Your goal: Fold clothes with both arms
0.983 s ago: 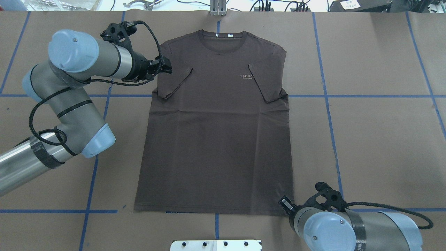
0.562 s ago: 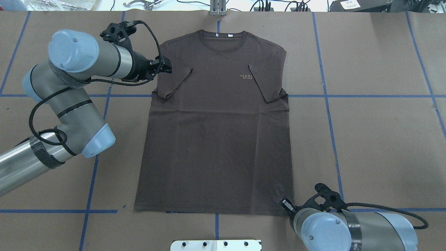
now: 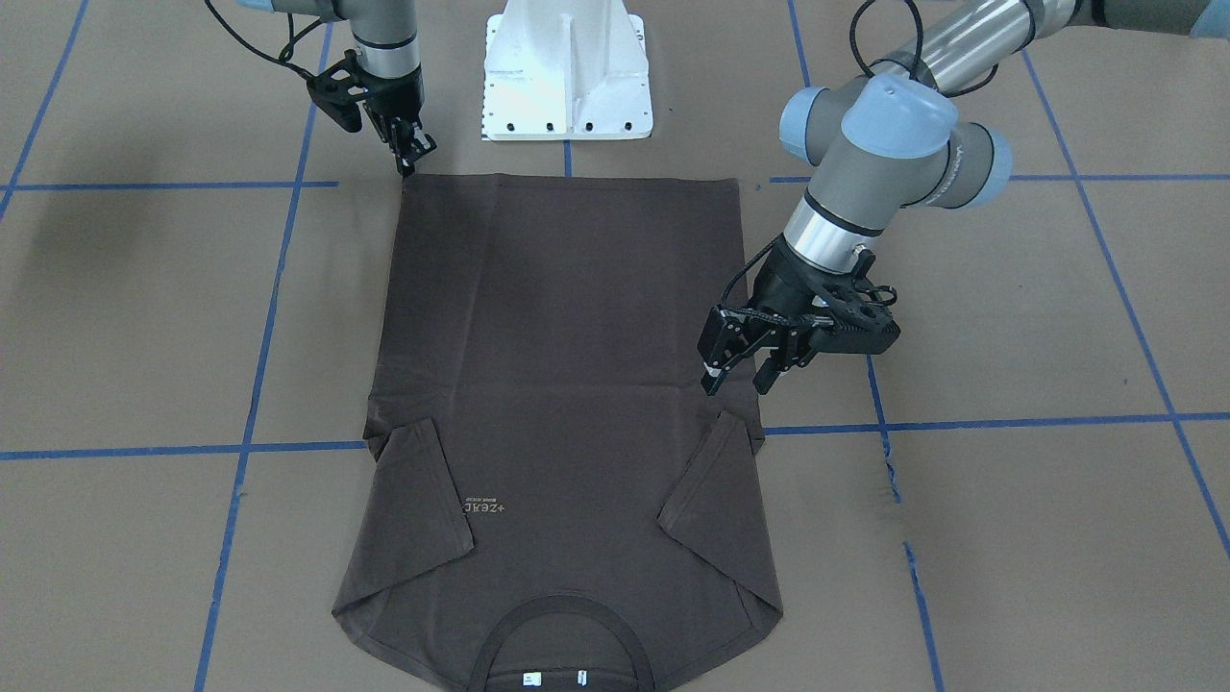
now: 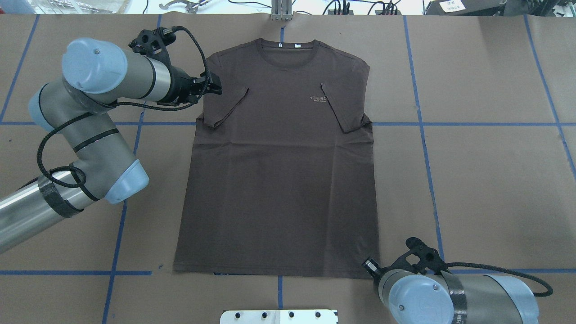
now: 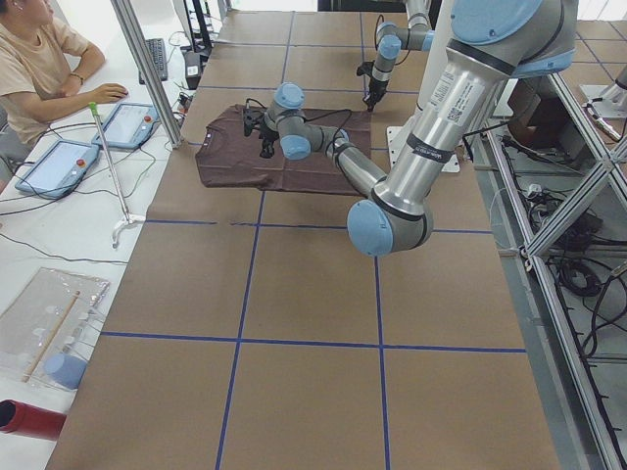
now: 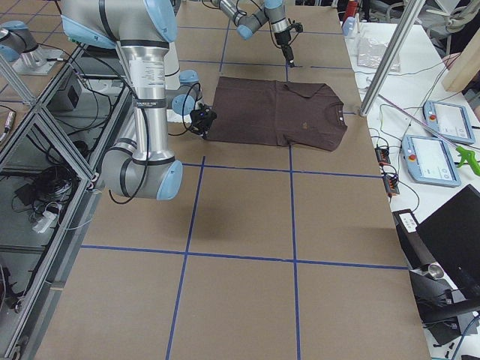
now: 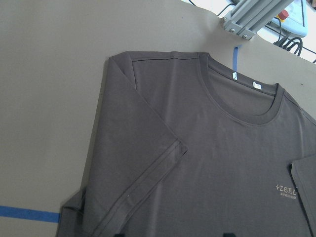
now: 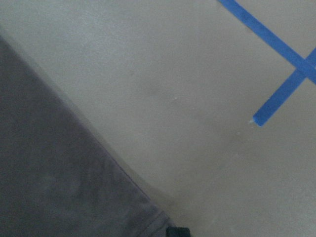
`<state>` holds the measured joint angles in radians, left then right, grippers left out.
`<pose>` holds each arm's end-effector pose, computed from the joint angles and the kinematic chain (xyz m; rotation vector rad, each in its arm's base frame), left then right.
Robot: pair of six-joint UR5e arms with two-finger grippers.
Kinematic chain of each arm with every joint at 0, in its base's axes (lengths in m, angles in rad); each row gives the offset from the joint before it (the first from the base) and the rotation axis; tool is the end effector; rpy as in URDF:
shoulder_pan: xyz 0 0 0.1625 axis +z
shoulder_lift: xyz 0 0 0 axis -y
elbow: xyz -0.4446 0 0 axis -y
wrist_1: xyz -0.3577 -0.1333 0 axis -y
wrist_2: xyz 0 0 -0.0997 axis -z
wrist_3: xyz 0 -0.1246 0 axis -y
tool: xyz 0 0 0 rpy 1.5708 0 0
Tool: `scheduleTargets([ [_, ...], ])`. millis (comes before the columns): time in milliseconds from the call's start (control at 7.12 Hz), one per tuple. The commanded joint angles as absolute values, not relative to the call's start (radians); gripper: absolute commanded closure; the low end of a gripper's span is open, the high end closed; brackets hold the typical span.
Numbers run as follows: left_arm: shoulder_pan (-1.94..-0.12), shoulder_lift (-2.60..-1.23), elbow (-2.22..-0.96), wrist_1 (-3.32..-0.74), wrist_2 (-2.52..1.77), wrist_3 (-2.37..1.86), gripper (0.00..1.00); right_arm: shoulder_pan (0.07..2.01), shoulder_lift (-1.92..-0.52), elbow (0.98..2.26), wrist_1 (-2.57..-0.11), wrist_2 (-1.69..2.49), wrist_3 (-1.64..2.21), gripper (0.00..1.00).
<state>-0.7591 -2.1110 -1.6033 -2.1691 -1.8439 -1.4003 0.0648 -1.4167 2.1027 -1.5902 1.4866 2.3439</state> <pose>0.4237 -0.5394 0.3048 0.3075 1.1538 -0.3577 -0.4898 -0.1759 0.4112 -0.1598 -0.6732 0.8335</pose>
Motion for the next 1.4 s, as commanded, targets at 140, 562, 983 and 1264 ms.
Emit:
scheduleTargets([
  [140, -0.671, -2.064, -1.699, -2.158, -1.839, -1.498, 0.30, 0.094, -1.371, 2.132, -1.589, 1.502, 2.342, 1.00],
  [562, -0.455, -1.847, -1.920, -2.072, -1.798, -1.715, 0.16, 0.110, -1.378, 2.163, -1.591, 1.516, 2.342, 1.00],
  [983, -0.235, -1.795, -2.014, -1.815, -1.623, -1.872, 0.19, 0.123, -1.371, 2.163, -1.589, 1.517, 2.338, 1.00],
  [1264, -0.219, -1.746, -2.022, -1.804, -1.598, -1.885, 0.23, 0.127, -1.374, 2.163, -1.591, 1.514, 2.326, 1.00],
])
